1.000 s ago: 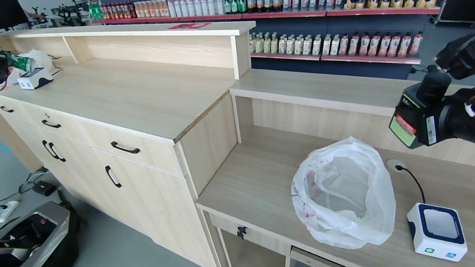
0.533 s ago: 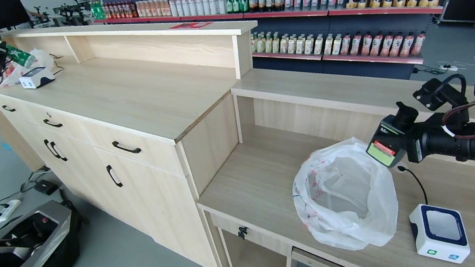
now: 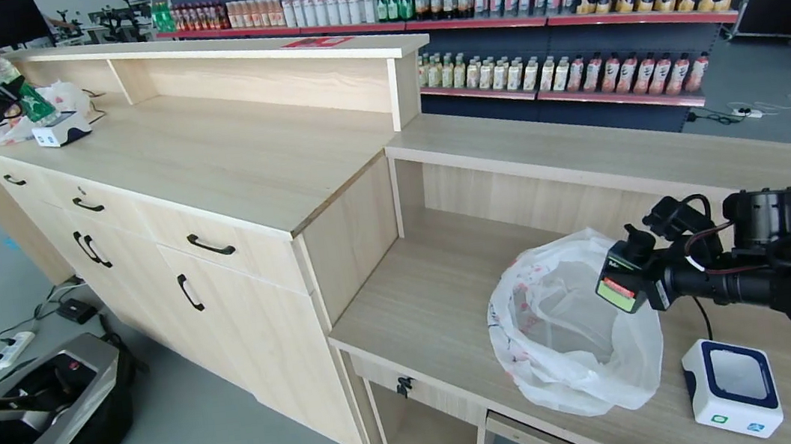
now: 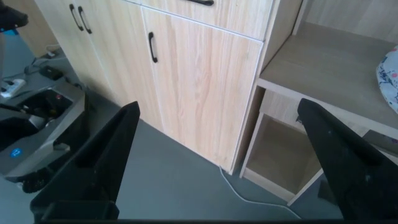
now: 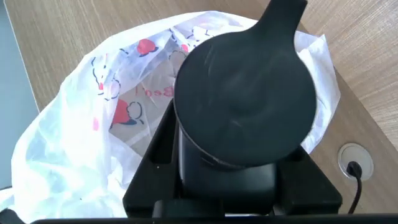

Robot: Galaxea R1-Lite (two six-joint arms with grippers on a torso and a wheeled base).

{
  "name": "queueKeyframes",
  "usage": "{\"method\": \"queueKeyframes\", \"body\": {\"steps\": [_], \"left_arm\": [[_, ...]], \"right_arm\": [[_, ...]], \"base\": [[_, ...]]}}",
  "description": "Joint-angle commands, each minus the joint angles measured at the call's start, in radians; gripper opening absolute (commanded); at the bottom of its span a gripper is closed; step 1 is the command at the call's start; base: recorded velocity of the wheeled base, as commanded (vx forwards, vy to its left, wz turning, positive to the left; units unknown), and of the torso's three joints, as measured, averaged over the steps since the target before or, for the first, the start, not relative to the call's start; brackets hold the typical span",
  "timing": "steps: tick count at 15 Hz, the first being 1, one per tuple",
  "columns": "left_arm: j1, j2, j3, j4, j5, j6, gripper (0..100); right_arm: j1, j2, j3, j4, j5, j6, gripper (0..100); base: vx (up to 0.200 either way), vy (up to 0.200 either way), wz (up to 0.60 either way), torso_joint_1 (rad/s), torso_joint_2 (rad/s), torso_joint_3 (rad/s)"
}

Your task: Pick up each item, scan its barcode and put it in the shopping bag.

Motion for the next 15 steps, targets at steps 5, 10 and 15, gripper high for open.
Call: {"method": "queueKeyframes", "body": {"steps": [5,10,15], "left_arm": [[0.000,0.000,0.000,0.000,0.000,0.000,100],[0.000,0.000,0.000,0.000,0.000,0.000,100],[0.000,0.000,0.000,0.000,0.000,0.000,100]], "right_arm": [[-0.010,0.179,-0.069,-0.080,-0.001,-0.081,0],[-0.014,0.261,-0.115,-0.148,0.057,-0.088,0],[-0.020,0.340,-0.169,-0.195,0.062,-0.078,0]], "base": [[0.000,0.000,0.00,0.000,0.00,0.000],[0.000,0.000,0.00,0.000,0.00,0.000],[0.000,0.000,0.00,0.000,0.00,0.000]]}}
